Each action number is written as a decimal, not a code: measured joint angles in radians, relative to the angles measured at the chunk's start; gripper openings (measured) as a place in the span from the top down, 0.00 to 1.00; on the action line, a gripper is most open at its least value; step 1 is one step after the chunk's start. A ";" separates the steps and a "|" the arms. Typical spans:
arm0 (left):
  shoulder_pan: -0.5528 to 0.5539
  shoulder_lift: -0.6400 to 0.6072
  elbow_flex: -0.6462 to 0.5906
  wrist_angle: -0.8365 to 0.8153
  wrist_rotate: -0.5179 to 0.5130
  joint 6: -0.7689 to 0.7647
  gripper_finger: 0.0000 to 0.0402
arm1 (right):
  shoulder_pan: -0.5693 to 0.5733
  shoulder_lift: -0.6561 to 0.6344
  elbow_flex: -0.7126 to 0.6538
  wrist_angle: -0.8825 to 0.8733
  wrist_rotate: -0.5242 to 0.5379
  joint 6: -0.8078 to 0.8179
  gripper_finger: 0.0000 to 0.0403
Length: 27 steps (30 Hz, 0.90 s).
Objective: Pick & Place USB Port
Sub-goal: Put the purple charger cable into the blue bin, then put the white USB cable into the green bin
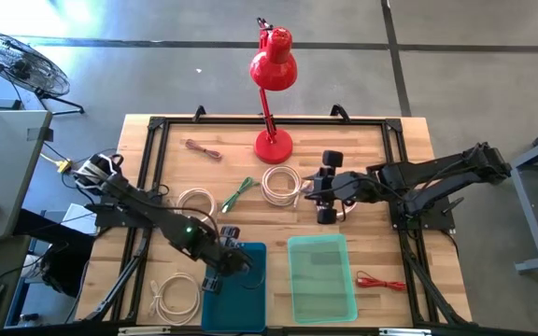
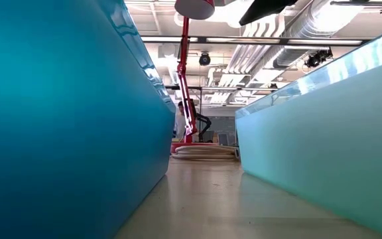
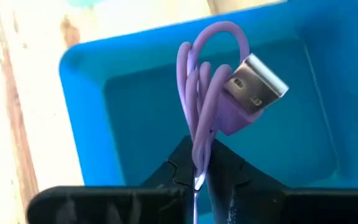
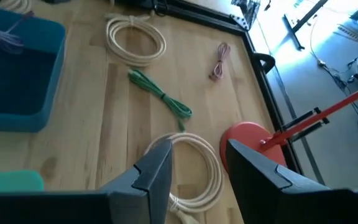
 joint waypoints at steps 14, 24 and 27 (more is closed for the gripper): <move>0.019 0.061 0.000 -0.052 0.023 -0.106 0.59 | 0.000 0.000 0.000 -0.098 -0.042 0.036 0.65; 0.142 0.030 0.001 -0.096 -0.024 0.005 0.53 | 0.000 0.000 0.000 -0.100 -0.035 0.035 0.65; 0.221 0.026 0.001 -0.116 -0.027 0.161 0.53 | 0.000 0.000 0.000 -0.104 -0.034 0.034 0.65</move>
